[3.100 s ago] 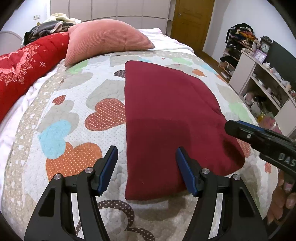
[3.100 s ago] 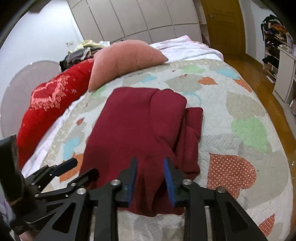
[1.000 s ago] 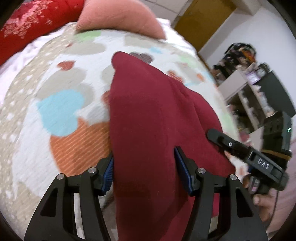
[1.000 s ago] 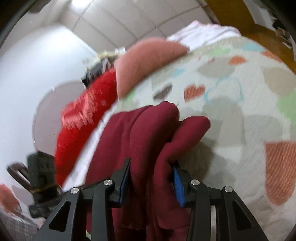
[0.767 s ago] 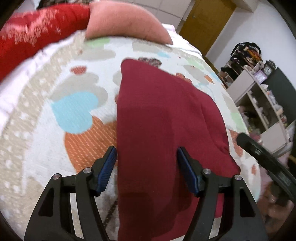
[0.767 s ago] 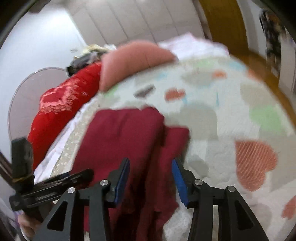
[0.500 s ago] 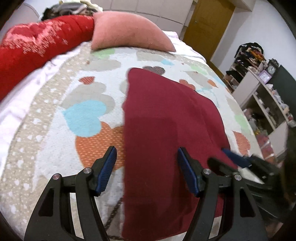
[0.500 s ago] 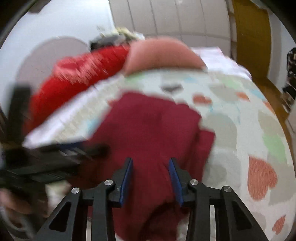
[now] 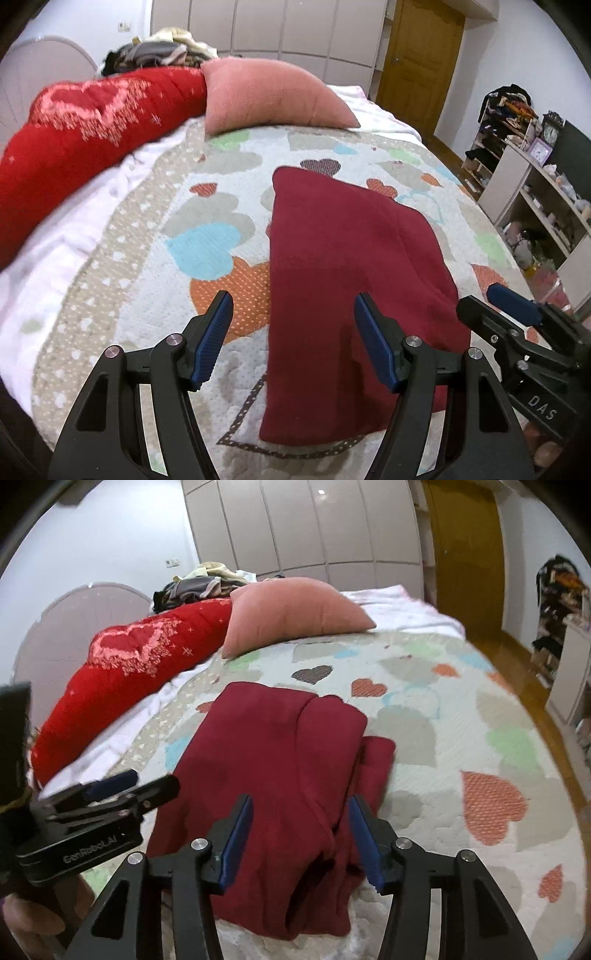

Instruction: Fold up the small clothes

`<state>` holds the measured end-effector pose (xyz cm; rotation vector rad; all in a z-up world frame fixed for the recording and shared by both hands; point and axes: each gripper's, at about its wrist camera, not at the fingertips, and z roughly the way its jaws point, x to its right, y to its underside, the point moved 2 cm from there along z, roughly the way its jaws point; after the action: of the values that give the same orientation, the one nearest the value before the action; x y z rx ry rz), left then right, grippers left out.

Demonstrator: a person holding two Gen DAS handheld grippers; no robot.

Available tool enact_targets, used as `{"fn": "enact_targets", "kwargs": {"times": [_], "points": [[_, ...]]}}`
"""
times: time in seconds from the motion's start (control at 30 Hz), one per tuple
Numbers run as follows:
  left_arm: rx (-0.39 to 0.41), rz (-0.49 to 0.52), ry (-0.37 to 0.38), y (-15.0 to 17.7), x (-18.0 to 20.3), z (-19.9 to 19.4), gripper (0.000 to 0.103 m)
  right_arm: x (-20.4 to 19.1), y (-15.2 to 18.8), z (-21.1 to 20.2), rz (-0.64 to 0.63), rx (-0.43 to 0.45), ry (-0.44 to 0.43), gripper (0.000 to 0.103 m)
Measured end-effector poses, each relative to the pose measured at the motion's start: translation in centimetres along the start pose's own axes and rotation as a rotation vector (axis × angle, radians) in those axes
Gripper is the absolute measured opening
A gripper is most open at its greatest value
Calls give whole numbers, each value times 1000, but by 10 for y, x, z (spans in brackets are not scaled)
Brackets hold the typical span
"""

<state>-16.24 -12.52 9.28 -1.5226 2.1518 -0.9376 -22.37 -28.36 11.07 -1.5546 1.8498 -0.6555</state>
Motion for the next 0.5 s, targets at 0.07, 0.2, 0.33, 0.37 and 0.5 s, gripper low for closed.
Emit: {"fn": "enact_targets", "kwargs": {"times": [0.07, 0.2, 0.33, 0.37, 0.5], "points": [[8, 12, -8, 1, 1, -5, 68, -4, 1, -3, -21, 1, 30, 52], [27, 9, -19, 3, 0, -15, 68, -7, 0, -14, -19, 23, 34, 54], [44, 7, -29, 5, -2, -23, 68, -10, 0, -23, -23, 42, 39, 62], [47, 9, -34, 5, -2, -25, 68, -11, 0, -24, -23, 44, 41, 62], [56, 15, -42, 4, -2, -29, 68, -10, 1, -27, -11, 40, 33, 62]]}}
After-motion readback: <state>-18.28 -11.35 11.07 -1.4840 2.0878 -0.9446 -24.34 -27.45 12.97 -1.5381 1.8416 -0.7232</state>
